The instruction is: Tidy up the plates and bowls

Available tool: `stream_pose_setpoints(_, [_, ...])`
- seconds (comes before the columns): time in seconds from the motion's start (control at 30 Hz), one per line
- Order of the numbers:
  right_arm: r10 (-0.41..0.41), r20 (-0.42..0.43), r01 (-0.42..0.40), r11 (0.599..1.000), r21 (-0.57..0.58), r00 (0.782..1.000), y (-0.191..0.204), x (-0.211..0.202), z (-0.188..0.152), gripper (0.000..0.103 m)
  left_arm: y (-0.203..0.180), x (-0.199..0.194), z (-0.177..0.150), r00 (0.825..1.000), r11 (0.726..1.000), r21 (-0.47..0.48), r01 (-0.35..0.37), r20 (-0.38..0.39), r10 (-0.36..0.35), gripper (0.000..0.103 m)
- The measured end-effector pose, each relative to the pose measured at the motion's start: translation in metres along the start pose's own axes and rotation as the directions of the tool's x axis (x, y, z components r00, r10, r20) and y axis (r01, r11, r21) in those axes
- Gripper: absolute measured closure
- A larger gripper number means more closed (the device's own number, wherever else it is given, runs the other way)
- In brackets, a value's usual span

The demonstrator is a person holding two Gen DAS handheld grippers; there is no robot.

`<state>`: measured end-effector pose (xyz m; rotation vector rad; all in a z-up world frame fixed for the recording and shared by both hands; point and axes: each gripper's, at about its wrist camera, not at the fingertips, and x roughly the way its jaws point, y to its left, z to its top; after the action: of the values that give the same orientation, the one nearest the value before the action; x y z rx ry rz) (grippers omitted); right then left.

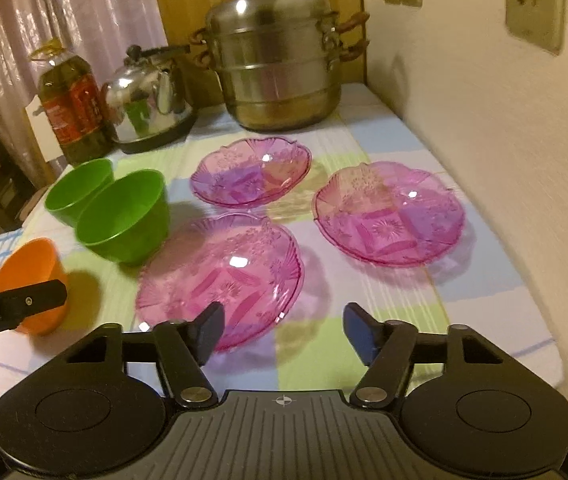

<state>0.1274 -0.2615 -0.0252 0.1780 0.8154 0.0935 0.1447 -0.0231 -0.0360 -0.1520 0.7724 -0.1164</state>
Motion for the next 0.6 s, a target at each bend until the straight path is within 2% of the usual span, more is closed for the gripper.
stream_pose_setpoints(0.1, [-0.008,-0.011,0.008,1.0,-0.006,1.0,-0.006,0.025,0.005,0.041,0.002,0.03,0.002,1.0,1.0,0.006,-0.004,-0.025,0.004,0.029])
stream_pose_setpoints(0.2, [-0.006,-0.034,0.006,1.0,-0.013,0.999,-0.012,0.05,0.009,0.049,0.002,0.055,0.003,0.999,1.0,0.027,0.0,-0.052,0.002,0.033])
stream_pose_setpoints(0.27, [0.006,-0.052,-0.006,1.0,-0.011,0.999,-0.015,0.065,0.009,0.059,0.002,0.068,0.004,0.998,1.0,0.028,0.009,-0.057,-0.007,0.036])
stream_pose_setpoints(0.4, [0.019,-0.072,-0.02,1.0,-0.014,0.997,-0.016,0.086,0.007,0.068,-0.002,0.089,0.002,0.998,0.997,0.071,0.019,-0.061,-0.015,0.043])
stream_pose_setpoints(0.57, [0.013,-0.094,-0.013,1.0,-0.002,0.995,-0.018,0.099,0.004,0.076,-0.006,0.104,-0.001,0.997,0.996,0.084,0.042,-0.074,-0.036,0.067])
stream_pose_setpoints(0.6, [0.011,-0.098,-0.011,1.0,-0.001,0.995,-0.018,0.101,0.004,0.077,-0.007,0.106,-0.002,0.997,0.995,0.091,0.044,-0.075,-0.037,0.069])
